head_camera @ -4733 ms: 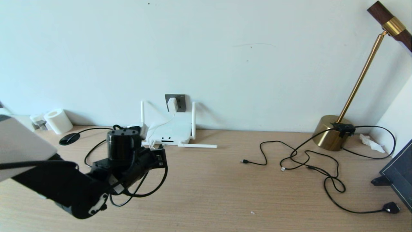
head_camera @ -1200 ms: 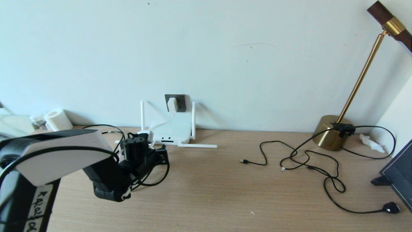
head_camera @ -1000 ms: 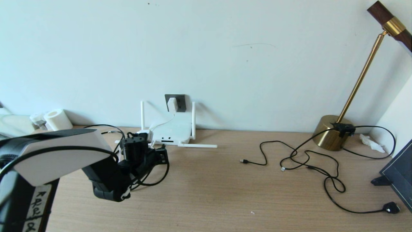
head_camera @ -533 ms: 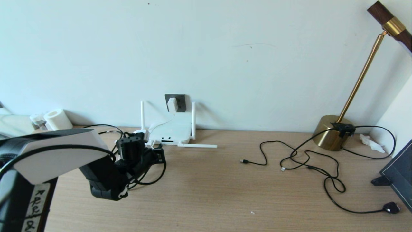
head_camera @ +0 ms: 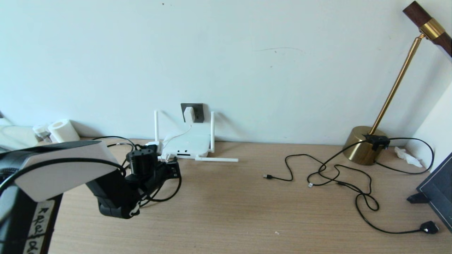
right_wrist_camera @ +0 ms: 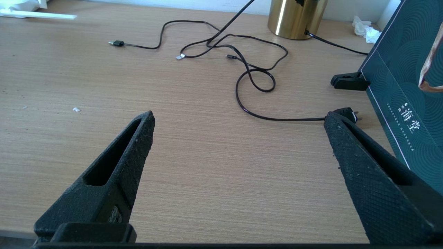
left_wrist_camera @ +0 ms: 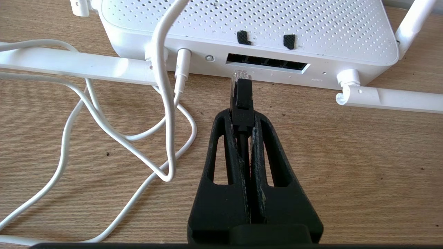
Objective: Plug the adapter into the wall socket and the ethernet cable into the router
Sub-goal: Align cable and router interface
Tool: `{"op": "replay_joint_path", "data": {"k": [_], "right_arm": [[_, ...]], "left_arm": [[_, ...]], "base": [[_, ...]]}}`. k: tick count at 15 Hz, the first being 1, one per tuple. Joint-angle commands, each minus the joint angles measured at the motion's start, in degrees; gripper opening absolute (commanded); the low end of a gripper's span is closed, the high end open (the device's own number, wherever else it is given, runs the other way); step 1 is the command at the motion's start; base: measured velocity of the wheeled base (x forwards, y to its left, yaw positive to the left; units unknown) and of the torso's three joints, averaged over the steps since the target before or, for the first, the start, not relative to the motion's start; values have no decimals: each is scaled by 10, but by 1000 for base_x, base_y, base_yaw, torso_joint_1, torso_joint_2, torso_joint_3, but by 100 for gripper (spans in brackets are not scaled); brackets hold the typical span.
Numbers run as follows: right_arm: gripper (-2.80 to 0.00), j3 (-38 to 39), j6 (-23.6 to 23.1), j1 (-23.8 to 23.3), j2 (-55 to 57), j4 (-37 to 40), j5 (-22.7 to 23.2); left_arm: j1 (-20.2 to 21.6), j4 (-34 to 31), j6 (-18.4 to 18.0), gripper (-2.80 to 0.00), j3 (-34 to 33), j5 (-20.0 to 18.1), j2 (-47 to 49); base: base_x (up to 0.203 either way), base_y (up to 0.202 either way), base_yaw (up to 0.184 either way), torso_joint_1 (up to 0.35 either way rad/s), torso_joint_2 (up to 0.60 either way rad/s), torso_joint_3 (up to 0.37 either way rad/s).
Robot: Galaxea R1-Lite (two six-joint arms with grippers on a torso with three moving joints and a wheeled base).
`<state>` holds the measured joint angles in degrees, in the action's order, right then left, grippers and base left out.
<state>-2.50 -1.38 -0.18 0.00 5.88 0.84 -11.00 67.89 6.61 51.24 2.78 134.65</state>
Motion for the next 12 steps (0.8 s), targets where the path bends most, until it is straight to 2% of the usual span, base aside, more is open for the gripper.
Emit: {"op": "replay_joint_path", "data": {"k": [1,12], "right_arm": [[0,0,0,0,1,0,0],[0,0,0,0,1,0,0]], "left_arm": [[0,4,1,-280,2,0,1],[0,1,0,-280,17,0,6]], "base": [[0,0,0,0,0,0],[0,0,0,0,0,0]]}}
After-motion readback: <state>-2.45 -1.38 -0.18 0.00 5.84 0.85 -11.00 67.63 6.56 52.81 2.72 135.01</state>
